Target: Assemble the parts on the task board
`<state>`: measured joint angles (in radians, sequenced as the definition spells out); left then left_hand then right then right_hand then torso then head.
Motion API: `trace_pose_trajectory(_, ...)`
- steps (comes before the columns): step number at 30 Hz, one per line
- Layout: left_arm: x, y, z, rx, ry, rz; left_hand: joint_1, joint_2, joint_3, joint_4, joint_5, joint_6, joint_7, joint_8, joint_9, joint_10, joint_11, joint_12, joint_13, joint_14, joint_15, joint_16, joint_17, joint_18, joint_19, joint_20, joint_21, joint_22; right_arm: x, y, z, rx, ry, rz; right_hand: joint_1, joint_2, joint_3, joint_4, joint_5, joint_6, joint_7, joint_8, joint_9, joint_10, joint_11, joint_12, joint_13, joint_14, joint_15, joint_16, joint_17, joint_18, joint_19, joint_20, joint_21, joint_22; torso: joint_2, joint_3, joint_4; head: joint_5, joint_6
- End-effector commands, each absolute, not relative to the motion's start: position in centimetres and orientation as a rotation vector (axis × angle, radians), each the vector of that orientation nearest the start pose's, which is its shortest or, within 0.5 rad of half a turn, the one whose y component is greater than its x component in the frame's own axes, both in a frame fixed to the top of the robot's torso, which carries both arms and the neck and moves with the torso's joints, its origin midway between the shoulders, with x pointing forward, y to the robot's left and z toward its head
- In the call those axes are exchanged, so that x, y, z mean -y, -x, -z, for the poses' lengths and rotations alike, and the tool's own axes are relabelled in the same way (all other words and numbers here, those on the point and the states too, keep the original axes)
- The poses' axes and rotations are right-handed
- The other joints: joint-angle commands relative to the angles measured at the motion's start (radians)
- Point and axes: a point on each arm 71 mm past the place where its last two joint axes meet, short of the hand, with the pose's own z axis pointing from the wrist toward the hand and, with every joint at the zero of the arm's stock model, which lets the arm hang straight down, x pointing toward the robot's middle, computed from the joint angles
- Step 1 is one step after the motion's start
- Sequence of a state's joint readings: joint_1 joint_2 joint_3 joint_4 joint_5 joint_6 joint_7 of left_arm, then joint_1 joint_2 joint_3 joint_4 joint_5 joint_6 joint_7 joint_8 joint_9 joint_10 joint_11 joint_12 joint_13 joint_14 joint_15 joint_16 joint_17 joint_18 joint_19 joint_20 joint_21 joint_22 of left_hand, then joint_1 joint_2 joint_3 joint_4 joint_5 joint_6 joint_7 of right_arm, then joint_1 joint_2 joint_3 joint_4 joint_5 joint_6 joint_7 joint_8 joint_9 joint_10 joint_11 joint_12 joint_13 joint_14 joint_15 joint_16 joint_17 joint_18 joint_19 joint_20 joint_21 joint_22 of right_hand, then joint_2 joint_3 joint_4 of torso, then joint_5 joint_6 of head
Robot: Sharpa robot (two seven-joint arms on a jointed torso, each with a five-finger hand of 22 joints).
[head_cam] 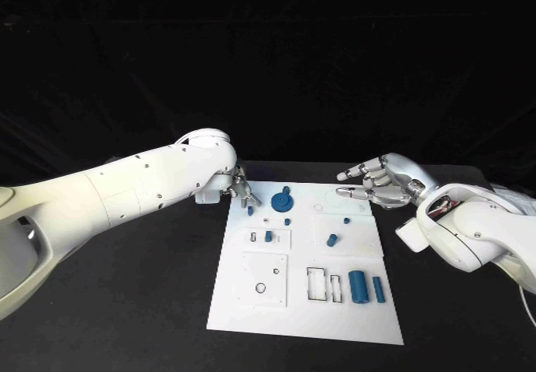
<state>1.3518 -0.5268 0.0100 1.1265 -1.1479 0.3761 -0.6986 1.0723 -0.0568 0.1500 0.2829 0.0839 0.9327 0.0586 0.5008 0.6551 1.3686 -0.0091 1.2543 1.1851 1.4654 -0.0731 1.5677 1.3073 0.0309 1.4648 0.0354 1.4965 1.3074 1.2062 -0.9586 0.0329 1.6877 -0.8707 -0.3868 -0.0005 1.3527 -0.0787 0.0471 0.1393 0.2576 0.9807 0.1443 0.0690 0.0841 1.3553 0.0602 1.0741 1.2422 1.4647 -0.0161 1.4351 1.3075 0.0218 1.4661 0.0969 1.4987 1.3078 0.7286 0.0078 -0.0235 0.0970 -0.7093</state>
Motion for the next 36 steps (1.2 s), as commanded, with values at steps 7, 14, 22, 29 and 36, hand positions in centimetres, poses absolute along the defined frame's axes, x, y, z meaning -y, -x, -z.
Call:
trace_pose_trajectory(7,-18.13,-56.32,16.41,-2.381,0.118,0.026,0.03,0.01,-0.003,-0.004,0.005,0.011,-0.001,-0.001,-0.003,0.001,-0.004,0.0,0.003,0.105,0.003,0.003,0.263,-0.004,0.049,0.006,0.0,0.17,21.2,-46.52,14.23,-1.638,-0.367,-1.048,-0.002,0.004,-0.005,0.0,0.005,0.008,0.0,0.004,0.001,-0.005,-0.004,-0.004,-0.001,0.053,0.001,-0.002,0.022,0.016,-0.008,0.0,-0.006,0.121,0.0,0.0002,-0.0001,0.001,-0.001)
trace_pose_trajectory(14,-18.05,-56.27,16.61,-2.388,0.123,0.033,0.036,0.013,-0.003,-0.005,0.005,0.012,-0.001,-0.001,-0.004,0.002,-0.004,0.001,0.004,0.105,0.002,0.003,0.263,-0.004,0.049,0.006,0.0,0.171,21.18,-46.51,14.23,-1.639,-0.367,-1.049,-0.002,0.004,-0.005,0.0,0.005,0.008,0.0,0.004,0.001,-0.005,-0.004,-0.004,-0.001,0.053,0.001,-0.002,0.022,0.016,-0.008,0.0,-0.006,0.121,0.001,0.0001,-0.0008,0.002,-0.002)
trace_pose_trajectory(22,-17.87,-56.26,16.8,-2.386,0.139,0.051,0.074,0.034,0.009,-0.015,0.006,0.015,-0.002,-0.002,-0.007,0.004,-0.005,0.002,0.006,0.105,0.002,0.003,0.263,-0.005,0.049,0.005,0.0,0.172,21.17,-46.52,14.24,-1.639,-0.366,-1.049,-0.001,0.005,-0.005,0.0,0.006,0.008,0.0,0.004,0.002,-0.005,-0.004,-0.003,-0.001,0.054,0.0,-0.002,0.023,0.016,-0.008,0.0,-0.006,0.121,0.0,0.0003,-0.0008,0.001,-0.004)
trace_pose_trajectory(29,-17.78,-56.29,16.81,-2.378,0.146,0.064,0.136,0.061,0.037,-0.043,0.003,0.014,-0.005,-0.003,-0.008,0.003,-0.008,0.0,0.004,0.105,0.0,0.003,0.263,-0.004,0.047,0.004,-0.003,0.169,21.15,-46.52,14.24,-1.639,-0.366,-1.05,-0.001,0.005,-0.005,0.0,0.006,0.008,0.0,0.004,0.002,-0.005,-0.004,-0.003,-0.001,0.054,0.0,-0.002,0.023,0.016,-0.008,0.0,-0.006,0.121,0.0,0.0004,-0.0005,0.001,-0.007)
trace_pose_trajectory(36,-17.7,-56.31,16.8,-2.373,0.162,0.09,0.245,0.096,0.125,-0.114,-0.012,0.0,-0.01,-0.007,-0.01,-0.001,-0.013,-0.007,0.0,0.105,-0.004,0.003,0.263,-0.004,0.047,0.0,-0.004,0.17,21.15,-46.52,14.24,-1.639,-0.366,-1.05,-0.001,0.005,-0.005,0.0,0.006,0.008,0.0,0.004,0.002,-0.005,-0.004,-0.003,-0.001,0.054,0.0,-0.002,0.023,0.016,-0.008,0.0,-0.006,0.121,0.0,0.0007,-0.0013,0.002,-0.01)
